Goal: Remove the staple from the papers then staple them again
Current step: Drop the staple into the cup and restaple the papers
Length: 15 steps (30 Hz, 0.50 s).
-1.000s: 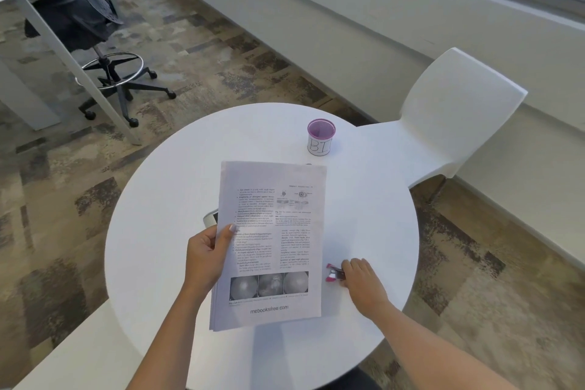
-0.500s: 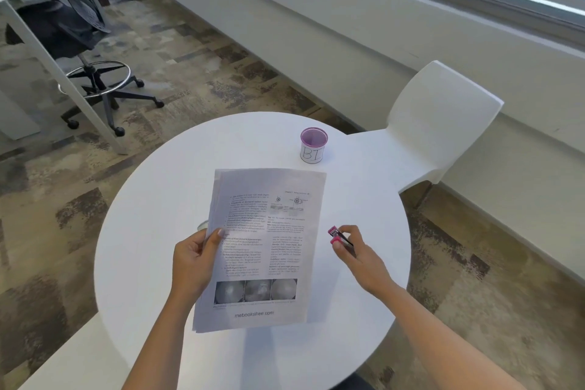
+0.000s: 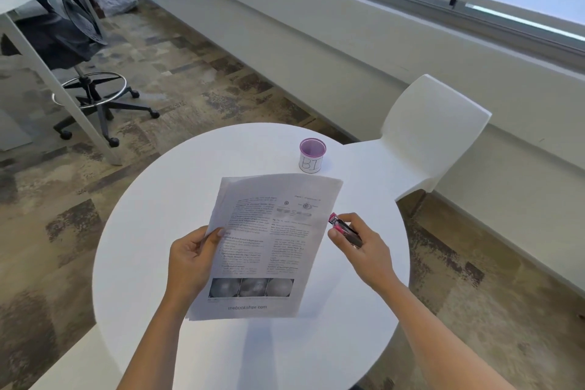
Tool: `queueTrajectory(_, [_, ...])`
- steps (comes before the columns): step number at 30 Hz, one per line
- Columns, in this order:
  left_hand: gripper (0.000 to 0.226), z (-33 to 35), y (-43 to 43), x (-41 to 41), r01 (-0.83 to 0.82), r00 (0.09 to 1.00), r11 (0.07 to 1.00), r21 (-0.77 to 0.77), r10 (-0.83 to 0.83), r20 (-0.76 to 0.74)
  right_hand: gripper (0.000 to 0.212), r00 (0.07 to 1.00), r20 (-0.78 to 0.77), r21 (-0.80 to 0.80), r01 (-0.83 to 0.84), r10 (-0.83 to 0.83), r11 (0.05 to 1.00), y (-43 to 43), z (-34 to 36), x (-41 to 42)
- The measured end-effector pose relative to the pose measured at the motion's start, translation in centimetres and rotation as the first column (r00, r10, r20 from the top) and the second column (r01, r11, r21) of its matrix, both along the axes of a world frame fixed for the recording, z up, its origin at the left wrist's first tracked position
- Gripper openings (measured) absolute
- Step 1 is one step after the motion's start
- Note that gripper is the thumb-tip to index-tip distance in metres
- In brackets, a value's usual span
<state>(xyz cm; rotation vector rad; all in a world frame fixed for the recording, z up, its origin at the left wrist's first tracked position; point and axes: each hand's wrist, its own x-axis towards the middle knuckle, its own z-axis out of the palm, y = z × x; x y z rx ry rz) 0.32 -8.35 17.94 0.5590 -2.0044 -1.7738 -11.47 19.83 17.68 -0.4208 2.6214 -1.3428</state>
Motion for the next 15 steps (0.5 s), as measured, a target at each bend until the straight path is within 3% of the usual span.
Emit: queueTrajectory(15, [0.032, 0.6, -0.7, 0.5, 0.037, 0.999, 0.999, -0.03, -0.038, -0.027, 0.047, 0.999, -0.033, 0.12, 0.0, 0.004, 0.993, -1.0, 1.5, 0.7])
